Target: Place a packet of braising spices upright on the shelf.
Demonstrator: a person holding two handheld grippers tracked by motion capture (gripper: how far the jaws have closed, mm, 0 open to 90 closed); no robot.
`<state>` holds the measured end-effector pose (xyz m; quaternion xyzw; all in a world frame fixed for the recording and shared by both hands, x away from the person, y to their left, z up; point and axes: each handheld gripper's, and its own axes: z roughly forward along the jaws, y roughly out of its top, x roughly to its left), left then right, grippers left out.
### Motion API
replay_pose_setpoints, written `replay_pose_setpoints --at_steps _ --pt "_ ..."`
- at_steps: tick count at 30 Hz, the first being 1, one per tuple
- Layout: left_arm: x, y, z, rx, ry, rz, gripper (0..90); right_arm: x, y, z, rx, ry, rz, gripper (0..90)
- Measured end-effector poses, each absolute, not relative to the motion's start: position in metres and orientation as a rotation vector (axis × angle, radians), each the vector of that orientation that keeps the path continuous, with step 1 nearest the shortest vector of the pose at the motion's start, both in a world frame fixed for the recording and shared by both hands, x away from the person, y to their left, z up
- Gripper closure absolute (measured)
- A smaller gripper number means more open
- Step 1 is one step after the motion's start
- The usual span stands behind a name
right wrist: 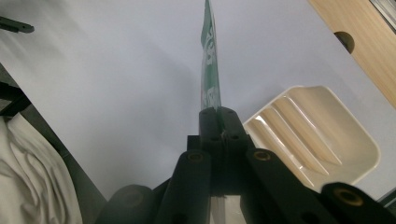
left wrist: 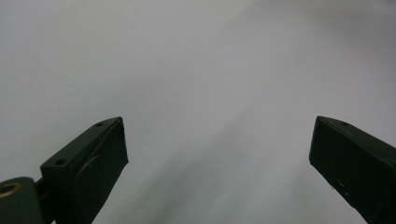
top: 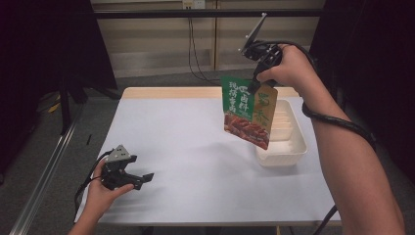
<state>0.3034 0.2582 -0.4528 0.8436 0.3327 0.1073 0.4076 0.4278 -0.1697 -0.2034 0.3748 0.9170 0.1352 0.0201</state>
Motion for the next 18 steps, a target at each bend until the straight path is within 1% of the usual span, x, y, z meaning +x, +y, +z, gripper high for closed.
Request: replay_pose_setpoints --at_steps 18 --pt "0.303 0.257 -0.453 2.137 0.839 0.278 4.1 0.424 -0.192 -0.207 1.194 2.833 0.388 90.0"
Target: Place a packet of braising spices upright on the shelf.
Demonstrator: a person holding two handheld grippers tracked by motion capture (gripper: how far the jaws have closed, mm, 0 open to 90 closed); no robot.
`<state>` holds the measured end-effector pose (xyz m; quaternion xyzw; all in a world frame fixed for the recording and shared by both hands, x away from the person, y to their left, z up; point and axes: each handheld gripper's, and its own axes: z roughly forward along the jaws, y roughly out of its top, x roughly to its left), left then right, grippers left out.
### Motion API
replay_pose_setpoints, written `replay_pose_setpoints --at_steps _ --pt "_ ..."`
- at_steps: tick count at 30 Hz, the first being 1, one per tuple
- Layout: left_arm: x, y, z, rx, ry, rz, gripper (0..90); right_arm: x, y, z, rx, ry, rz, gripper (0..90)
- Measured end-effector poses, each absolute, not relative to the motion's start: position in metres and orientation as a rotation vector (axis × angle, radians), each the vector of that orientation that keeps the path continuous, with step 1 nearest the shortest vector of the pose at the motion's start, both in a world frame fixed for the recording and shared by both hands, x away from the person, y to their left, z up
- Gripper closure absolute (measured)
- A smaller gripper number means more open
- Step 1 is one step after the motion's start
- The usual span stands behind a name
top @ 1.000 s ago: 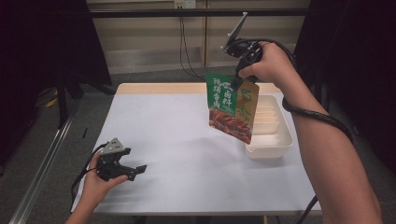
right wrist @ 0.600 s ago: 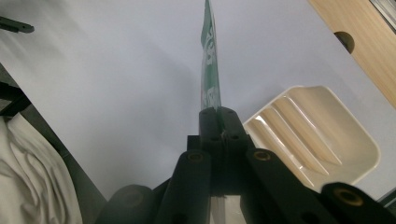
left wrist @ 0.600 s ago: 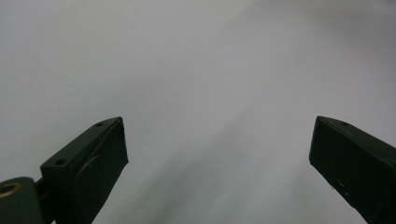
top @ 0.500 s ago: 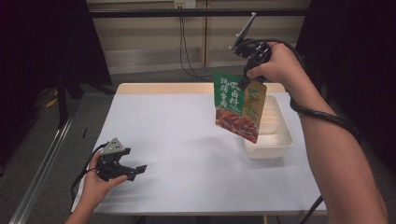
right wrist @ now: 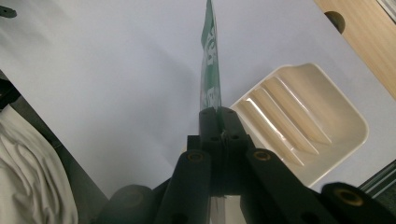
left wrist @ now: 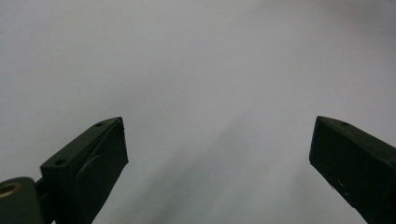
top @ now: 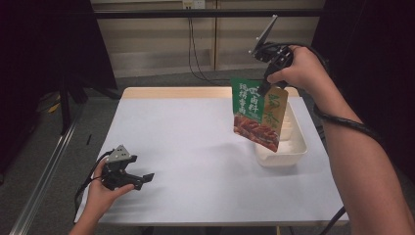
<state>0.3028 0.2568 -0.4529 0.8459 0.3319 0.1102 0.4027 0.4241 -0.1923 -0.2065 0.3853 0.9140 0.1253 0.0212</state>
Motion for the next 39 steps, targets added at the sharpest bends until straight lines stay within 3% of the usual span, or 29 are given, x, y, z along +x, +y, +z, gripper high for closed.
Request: replay_pose_setpoints --at_steps 39 --pt "0.302 0.255 -0.453 2.146 0.839 0.288 4.2 0.405 -0.242 -0.192 1.275 2.763 0.389 90.0"
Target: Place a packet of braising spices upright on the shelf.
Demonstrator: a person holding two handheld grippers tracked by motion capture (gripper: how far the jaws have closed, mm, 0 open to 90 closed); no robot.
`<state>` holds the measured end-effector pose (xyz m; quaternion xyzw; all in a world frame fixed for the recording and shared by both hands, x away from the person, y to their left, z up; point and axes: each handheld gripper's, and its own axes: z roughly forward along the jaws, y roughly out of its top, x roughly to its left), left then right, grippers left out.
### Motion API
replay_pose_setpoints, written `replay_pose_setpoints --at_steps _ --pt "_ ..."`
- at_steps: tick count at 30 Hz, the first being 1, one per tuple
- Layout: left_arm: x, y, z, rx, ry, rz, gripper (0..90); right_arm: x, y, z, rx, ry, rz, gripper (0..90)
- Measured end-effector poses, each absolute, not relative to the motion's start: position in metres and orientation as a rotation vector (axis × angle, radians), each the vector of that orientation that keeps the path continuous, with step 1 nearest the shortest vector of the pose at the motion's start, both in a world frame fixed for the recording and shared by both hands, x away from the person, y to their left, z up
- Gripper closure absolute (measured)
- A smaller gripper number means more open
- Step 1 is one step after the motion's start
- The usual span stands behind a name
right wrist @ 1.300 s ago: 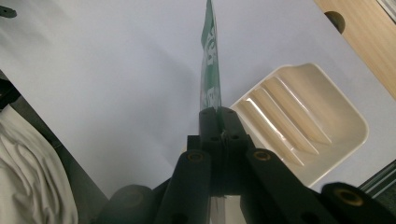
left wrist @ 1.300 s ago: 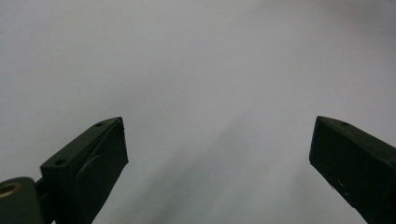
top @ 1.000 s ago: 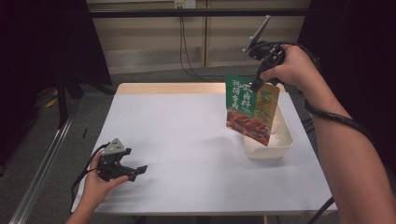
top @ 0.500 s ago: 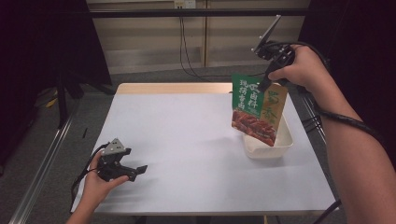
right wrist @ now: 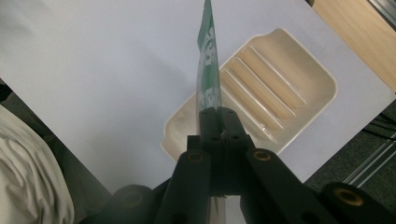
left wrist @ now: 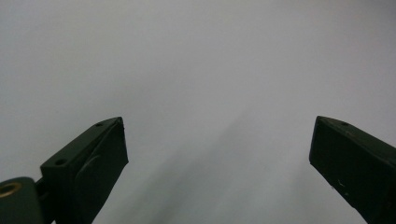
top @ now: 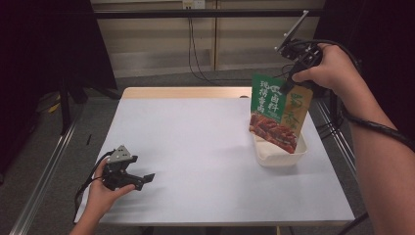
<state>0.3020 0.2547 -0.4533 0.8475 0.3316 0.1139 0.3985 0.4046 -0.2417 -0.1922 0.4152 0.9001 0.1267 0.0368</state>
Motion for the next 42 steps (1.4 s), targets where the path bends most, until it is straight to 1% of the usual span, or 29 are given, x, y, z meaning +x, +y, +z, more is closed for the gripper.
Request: replay_pose_setpoints --at_steps 15,42 --pt "0.302 0.255 -0.453 2.15 0.841 0.287 4.3 0.401 -0.257 -0.198 1.3 2.758 0.384 90.0" --pt "0.302 0.254 -0.454 2.143 0.84 0.289 4.3 0.403 -0.265 -0.234 1.314 2.78 0.401 90.0"
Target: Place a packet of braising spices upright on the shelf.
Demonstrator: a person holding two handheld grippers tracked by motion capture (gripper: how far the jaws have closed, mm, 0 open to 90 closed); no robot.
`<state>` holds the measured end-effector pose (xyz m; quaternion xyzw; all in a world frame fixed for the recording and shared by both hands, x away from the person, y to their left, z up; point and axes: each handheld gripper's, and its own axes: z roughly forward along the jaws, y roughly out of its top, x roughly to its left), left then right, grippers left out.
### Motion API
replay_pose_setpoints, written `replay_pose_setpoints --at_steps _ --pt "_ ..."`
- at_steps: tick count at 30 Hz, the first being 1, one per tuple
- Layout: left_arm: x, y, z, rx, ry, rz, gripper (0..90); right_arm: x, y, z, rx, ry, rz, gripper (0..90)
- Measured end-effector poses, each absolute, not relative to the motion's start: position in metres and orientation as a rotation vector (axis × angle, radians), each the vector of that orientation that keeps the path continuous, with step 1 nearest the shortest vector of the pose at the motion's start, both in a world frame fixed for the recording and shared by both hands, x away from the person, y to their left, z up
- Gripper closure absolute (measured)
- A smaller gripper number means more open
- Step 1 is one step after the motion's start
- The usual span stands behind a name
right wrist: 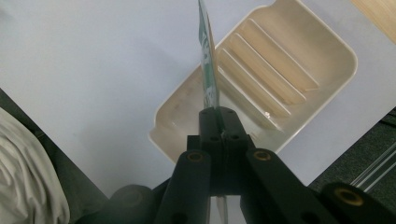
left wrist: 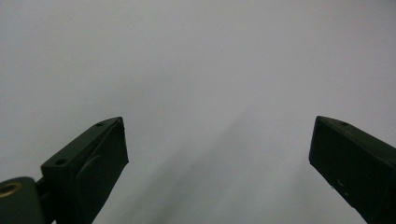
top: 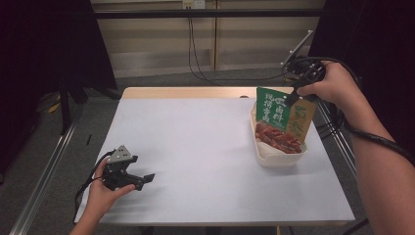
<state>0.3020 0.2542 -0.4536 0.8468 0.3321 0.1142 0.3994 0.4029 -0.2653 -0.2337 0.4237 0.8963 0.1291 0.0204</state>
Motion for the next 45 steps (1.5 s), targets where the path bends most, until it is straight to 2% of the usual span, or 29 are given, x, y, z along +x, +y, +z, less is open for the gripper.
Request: replay_pose_setpoints --at_steps 45 --pt "0.303 0.255 -0.454 2.159 0.82 0.309 4.4 0.402 -0.276 -0.252 1.344 2.784 0.391 90.0"
